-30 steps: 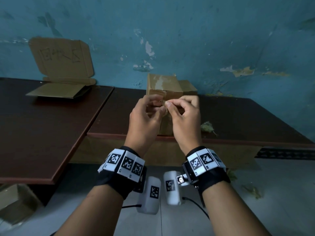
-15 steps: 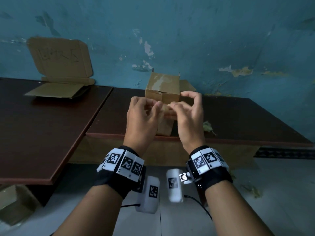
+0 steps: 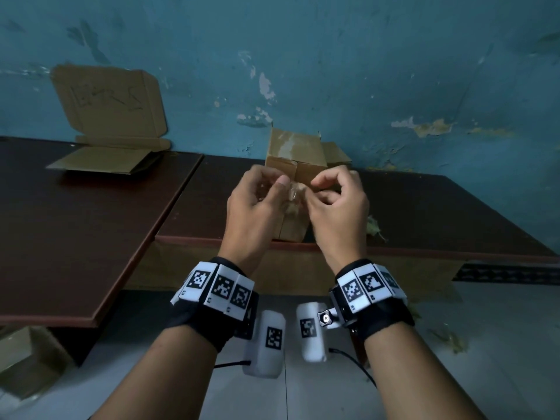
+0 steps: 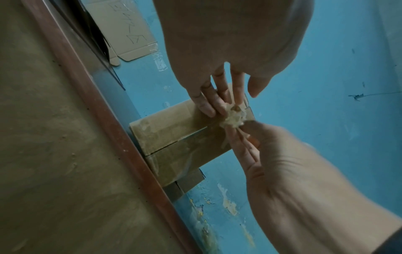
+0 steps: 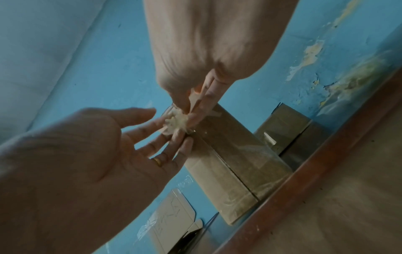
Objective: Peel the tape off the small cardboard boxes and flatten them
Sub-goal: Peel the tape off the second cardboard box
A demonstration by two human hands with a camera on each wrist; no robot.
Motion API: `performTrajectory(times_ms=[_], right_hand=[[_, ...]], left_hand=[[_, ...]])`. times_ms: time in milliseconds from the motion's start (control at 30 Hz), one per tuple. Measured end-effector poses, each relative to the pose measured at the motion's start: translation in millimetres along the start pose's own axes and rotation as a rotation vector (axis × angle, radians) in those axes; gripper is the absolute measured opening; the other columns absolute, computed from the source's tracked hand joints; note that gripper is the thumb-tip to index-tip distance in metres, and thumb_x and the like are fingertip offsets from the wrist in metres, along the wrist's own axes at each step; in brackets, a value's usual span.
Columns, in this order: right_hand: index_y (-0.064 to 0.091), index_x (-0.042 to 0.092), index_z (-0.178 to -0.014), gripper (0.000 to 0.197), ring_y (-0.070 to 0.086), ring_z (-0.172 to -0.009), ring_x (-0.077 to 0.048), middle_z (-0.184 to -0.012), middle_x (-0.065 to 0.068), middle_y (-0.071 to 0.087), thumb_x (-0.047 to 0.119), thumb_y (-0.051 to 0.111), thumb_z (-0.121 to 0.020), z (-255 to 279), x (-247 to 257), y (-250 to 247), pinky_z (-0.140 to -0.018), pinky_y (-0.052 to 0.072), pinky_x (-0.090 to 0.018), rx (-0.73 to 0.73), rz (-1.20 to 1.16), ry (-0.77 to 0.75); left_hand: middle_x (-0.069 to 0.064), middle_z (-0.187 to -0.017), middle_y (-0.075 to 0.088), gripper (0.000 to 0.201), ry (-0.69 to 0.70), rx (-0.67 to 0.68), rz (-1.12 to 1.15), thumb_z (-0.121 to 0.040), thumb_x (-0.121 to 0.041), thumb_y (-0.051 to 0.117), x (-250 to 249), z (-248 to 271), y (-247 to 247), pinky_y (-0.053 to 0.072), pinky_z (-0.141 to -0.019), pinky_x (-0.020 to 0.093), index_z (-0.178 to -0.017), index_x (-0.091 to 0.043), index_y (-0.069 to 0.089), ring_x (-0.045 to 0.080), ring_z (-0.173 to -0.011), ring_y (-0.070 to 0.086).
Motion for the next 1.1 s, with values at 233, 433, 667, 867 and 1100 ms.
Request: performTrajectory(times_ms=[233,433,667,867,1100], right_hand=[[0.067,0.017,-0.085,0.02,0.069,-0.083,-0.018,-0.105,-0.009,0.059,0.001,0.08,-0.087,0.6,-0.8,1.1,-0.08,0.06,-0.029,-0.01,-0.052,0.059],[0.074,0.01,-0.117,0.038,0.069,-0.097,-0.017,-0.107,-0.009,0.067,-0.01,0.071,-0.085,8.1,9.8,8.4,-0.077,0.058,-0.023,0.172,-0.15,0.021],[0.081,0.011,-0.112,0.026,0.072,-0.092,-0.01,-0.109,-0.003,0.067,-0.001,0.081,-0.089,2.9,6.6,5.8,-0.08,0.06,-0.021,0.121,-0.013,-0.033],[0.083,0.011,-0.108,0.024,0.073,-0.1,-0.01,-0.114,-0.005,0.068,-0.001,0.08,-0.087,1.9,1.1,-0.3,-0.088,0.057,-0.019,0.071,-0.114,0.1],[0.078,0.0,-0.116,0.033,0.078,-0.098,-0.012,-0.119,-0.006,0.07,-0.01,0.082,-0.085,2.4,-2.5,4.6,-0.087,0.06,-0.02,0.118,-0.197,0.163]], left_hand=[[-0.002,-0.111,0.07,0.023,0.108,0.031,-0.194,-0.092,-0.014,0.084,-2.1,3.5,6.1,0.056,-0.088,0.019,-0.113,-0.017,0.075,0.007,-0.099,0.07],[-0.01,-0.101,0.076,0.02,0.12,-0.096,-0.268,-0.096,-0.023,0.081,-3.1,0.9,-0.7,0.055,-0.081,0.016,-0.115,-0.017,0.079,0.001,-0.093,0.071],[-0.009,-0.084,0.072,0.017,0.107,-0.091,-0.156,-0.098,-0.02,0.079,-9.1,5.5,0.1,0.051,-0.07,0.014,-0.109,-0.016,0.066,0.0,-0.08,0.07],[-0.001,-0.103,0.074,0.015,0.068,0.033,-0.1,-0.094,-0.01,0.075,-7.8,8.1,2.8,0.055,-0.078,0.018,-0.108,-0.014,0.074,0.006,-0.094,0.071],[-0.005,-0.108,0.073,0.022,0.149,-0.011,-0.292,-0.093,-0.006,0.082,-1.6,1.5,0.3,0.058,-0.086,0.016,-0.114,-0.011,0.078,-0.001,-0.095,0.072]])
Point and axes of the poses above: each hand's wrist, its own z-axis away from the middle knuckle, its own y-axis out of the palm, x = y × z, the point moved 4 cm from there along -z, towards the middle knuckle
